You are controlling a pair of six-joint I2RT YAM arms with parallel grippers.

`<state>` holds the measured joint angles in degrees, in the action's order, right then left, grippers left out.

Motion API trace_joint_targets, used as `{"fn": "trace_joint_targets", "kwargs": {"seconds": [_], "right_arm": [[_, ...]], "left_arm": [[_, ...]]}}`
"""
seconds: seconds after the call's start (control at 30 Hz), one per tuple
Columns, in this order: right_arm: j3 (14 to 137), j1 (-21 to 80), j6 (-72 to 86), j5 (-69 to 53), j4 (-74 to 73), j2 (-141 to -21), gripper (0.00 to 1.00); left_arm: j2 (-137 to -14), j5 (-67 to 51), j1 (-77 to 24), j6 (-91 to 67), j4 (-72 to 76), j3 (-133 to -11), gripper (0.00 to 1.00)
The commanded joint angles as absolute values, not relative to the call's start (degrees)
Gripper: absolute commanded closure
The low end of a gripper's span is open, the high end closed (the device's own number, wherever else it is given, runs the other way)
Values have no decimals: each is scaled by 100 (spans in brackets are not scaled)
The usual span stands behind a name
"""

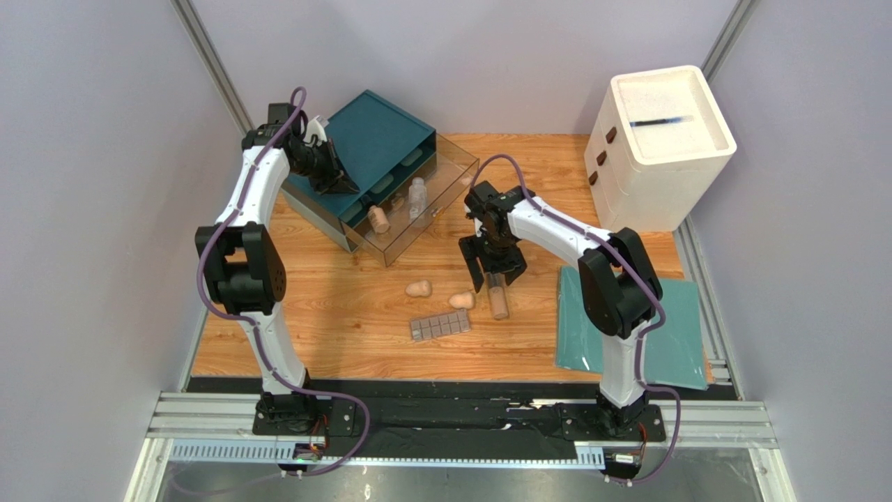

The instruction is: Organize the makeup

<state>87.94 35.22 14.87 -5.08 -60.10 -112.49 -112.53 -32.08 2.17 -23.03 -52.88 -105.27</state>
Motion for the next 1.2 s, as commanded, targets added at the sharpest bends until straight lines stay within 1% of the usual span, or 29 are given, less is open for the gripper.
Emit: {"fn": "trace_joint_targets", "kwargs": {"seconds": [0.0, 0.03, 0.07, 0.1, 0.37, 0.47, 0.5, 0.7, 0.83, 1.03, 1.17], "right_arm": [[8737, 3551, 1397, -255, -5924, -11487, 30], [8693, 3551, 1406, -237, -5854, -11540, 41], [8666, 3542, 1415, -255, -5819, -11662, 56], [8588, 3542, 1467, -255, -5740, -11698, 65], [8464, 3524, 1512, -404, -5537, -11900, 65], [8438, 3516, 1512, -361, -5493, -11830, 88], [8420, 3507, 1520, -282, -5458, -11708, 99], [8411, 3314, 1494, -27, -5449, -11154, 100], [8630, 3138, 1433, -9, -5589, -10864, 100], [9491, 2953, 1353, -158, -5792, -10565, 100], [10264, 2874, 1406, -500, -5818, -10564, 100]], "left_arm": [[-11364, -3182, 228, -2153, -5528, -10406, 100], [-11364, -3182, 220, -2153, -5528, -10406, 100], [-11356, -3182, 228, -2153, -5528, -10415, 100], [-11338, -3173, 220, -2145, -5528, -10415, 100], [-11355, -3164, 220, -2162, -5528, -10397, 100], [-11355, -3173, 220, -2171, -5520, -10406, 100], [-11355, -3164, 228, -2171, -5520, -10415, 100], [-11347, -3173, 220, -2206, -5493, -10433, 100], [-11347, -3173, 220, -2197, -5484, -10433, 100], [-11364, -3173, 220, -2197, -5484, -10415, 100], [-11373, -3182, 220, -2180, -5476, -10424, 100]]}}
